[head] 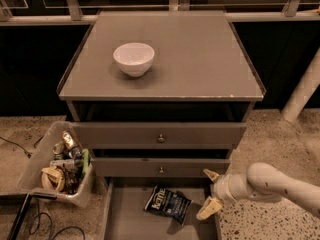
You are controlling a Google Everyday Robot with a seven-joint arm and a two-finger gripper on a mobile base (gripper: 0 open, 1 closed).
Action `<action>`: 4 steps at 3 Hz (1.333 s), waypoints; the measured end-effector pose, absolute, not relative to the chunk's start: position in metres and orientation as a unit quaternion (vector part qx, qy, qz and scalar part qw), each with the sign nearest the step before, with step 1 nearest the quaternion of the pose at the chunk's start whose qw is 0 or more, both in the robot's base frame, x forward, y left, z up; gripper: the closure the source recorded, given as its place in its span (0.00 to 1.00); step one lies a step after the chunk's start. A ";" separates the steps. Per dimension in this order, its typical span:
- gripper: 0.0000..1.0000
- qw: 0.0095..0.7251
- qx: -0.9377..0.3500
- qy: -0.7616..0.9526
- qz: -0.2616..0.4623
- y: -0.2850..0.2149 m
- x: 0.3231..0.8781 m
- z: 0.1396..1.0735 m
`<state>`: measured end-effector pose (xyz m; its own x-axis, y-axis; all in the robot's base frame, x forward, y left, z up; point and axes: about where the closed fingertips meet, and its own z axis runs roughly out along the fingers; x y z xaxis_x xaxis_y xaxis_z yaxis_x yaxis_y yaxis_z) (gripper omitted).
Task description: Pick blue chip bag from bottom drawer and place on counter
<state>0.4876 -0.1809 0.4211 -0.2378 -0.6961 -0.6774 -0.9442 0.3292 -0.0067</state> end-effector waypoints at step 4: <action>0.00 0.344 -0.489 0.770 0.223 -0.171 0.507 0.287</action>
Offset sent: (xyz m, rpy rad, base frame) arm 0.0212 -0.0022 -0.1329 0.0888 -0.0947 -0.1132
